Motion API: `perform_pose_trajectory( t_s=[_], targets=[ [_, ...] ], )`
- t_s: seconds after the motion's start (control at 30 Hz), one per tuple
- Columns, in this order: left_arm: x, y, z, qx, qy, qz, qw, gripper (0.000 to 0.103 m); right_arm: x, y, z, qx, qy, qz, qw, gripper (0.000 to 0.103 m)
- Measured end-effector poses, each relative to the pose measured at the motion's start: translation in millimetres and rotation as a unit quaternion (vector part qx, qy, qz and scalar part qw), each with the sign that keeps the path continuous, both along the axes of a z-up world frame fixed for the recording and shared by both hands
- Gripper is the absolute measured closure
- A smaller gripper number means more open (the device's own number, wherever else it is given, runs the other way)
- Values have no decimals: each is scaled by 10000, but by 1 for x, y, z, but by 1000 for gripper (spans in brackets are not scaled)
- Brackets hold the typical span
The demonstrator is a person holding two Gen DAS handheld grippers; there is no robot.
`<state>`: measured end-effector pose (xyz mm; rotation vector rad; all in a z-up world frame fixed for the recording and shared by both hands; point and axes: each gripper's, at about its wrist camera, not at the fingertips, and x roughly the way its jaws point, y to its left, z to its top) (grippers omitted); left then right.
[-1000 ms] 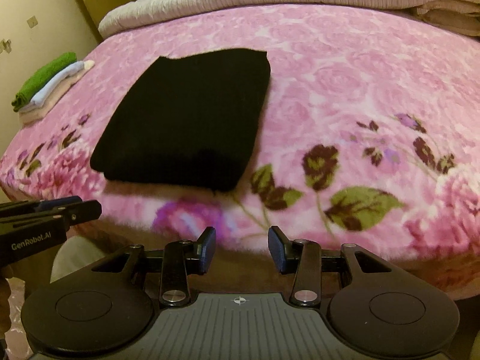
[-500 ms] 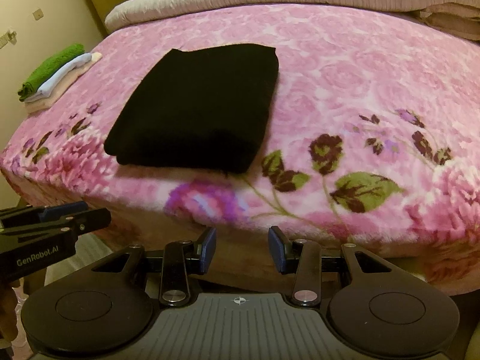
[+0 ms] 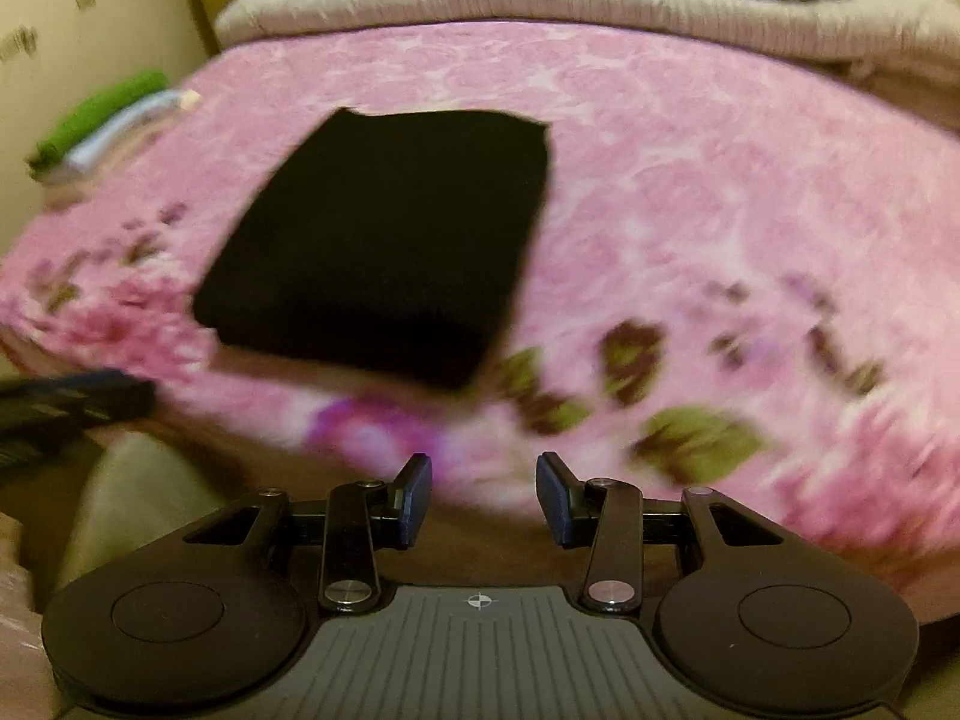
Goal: Fold clothes
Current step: 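Open both grippers and withdraw them from the folded black garment, then grasp the folded black garment's edges with both grippers and lift it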
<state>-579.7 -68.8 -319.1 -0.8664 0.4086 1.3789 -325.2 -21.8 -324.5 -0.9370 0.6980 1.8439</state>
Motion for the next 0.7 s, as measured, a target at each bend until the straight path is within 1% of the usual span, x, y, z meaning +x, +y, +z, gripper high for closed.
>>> perform_pose_trajectory(
  t_s=[0.03,0.1,0.13,0.17,0.2,0.23,0.27,0.3,0.33,0.43,0.57,0.63,0.7],
  targets=[
    [-10,5,-1,5,-161,88,9998,62,4,7,5,161,-121,-96,9998,60],
    [-31,14,-3,8,-476,268,9985,60,19,17,20,552,174,-307,9979,60],
    [-41,20,-6,-6,-671,352,9971,57,28,22,27,674,552,-399,9954,60],
    [-49,27,-11,-41,-859,427,9954,56,39,28,26,557,1049,-535,9915,59],
    [-57,34,-16,-83,-1038,500,9933,55,50,35,26,430,1547,-671,9847,56],
    [-65,41,-22,-125,-1217,572,9908,52,60,42,25,302,2040,-805,9752,49],
    [-72,48,-27,-167,-1396,645,9880,51,68,51,14,9,2428,-978,9651,43],
    [-77,55,-33,-220,-1526,696,9856,49,75,59,3,-291,2806,-1151,9525,41],
    [-81,63,-40,-277,-1637,739,9834,48,79,69,-11,-661,3054,-1358,9402,39],
    [-91,83,-61,-407,-2087,824,9737,48,82,86,-45,-1297,3332,-1650,9192,38],
    [-97,102,-83,-470,-2645,864,9594,45,78,104,-67,-1634,3714,-1744,8972,36],
    [-98,113,-91,-502,-2817,836,9545,45,75,113,-74,-1700,3803,-1758,8920,35],
    [-99,123,-96,-519,-2885,794,9528,44,72,121,-81,-1765,3889,-1771,8867,34]
  ],
)
